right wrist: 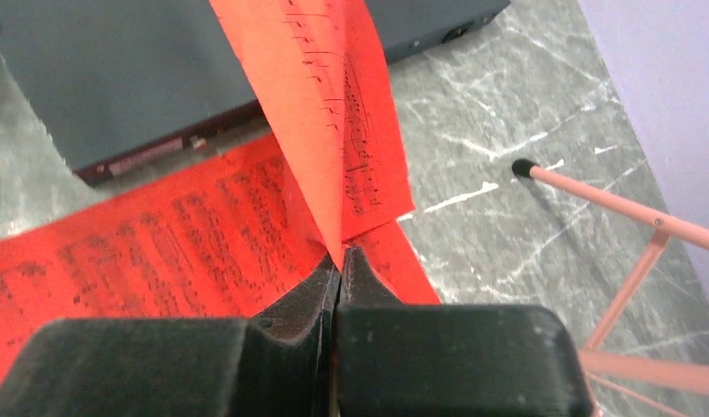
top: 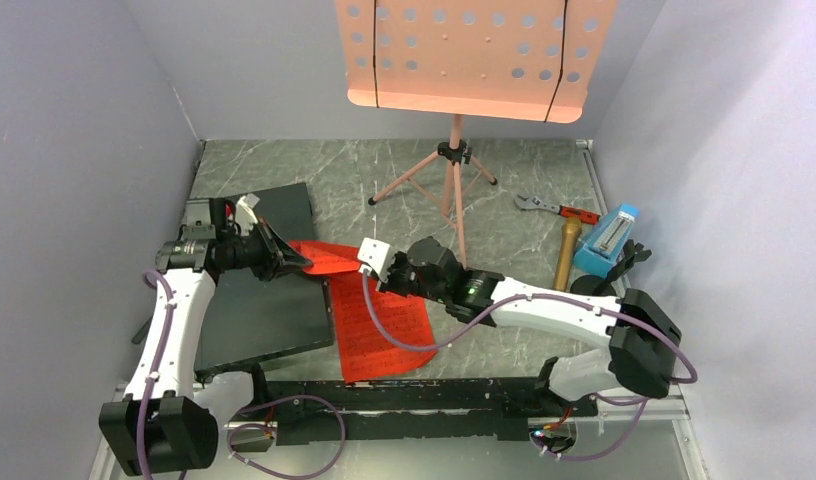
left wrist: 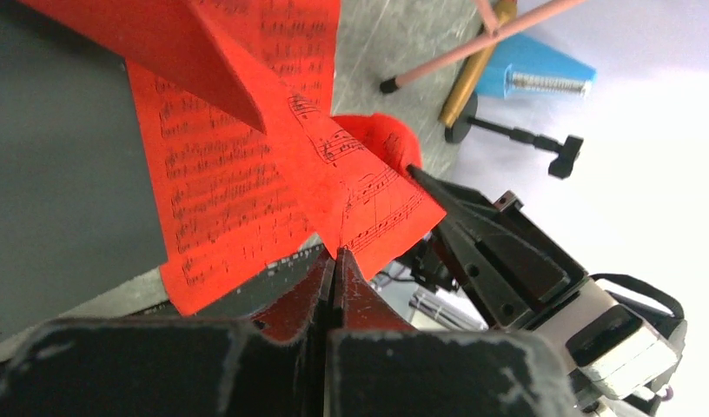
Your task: Pack up the instrument practice props
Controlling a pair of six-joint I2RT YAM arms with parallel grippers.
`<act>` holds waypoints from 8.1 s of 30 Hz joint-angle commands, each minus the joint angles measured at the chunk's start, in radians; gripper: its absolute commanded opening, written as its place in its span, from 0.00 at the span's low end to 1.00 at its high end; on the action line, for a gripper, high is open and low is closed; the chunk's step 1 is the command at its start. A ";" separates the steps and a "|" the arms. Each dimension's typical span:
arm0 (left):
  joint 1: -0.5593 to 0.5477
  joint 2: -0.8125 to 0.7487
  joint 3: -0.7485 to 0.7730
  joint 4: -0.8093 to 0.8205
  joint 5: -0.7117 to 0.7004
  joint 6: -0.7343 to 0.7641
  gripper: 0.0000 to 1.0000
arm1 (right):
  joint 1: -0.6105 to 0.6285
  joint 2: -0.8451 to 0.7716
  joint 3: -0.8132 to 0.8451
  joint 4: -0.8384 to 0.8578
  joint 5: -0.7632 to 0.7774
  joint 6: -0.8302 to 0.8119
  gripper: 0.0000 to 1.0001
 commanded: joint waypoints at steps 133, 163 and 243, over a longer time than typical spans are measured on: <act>-0.660 1.024 0.455 0.360 -0.172 0.473 0.62 | -0.402 0.205 -0.309 0.099 -0.100 1.064 0.12; -0.659 0.474 0.251 0.459 -0.602 0.451 0.73 | -0.769 -0.306 -0.241 -0.062 -0.372 0.837 0.52; -0.351 0.176 -0.114 0.712 -0.571 0.543 0.88 | -1.027 0.357 0.158 0.818 -0.943 1.239 0.10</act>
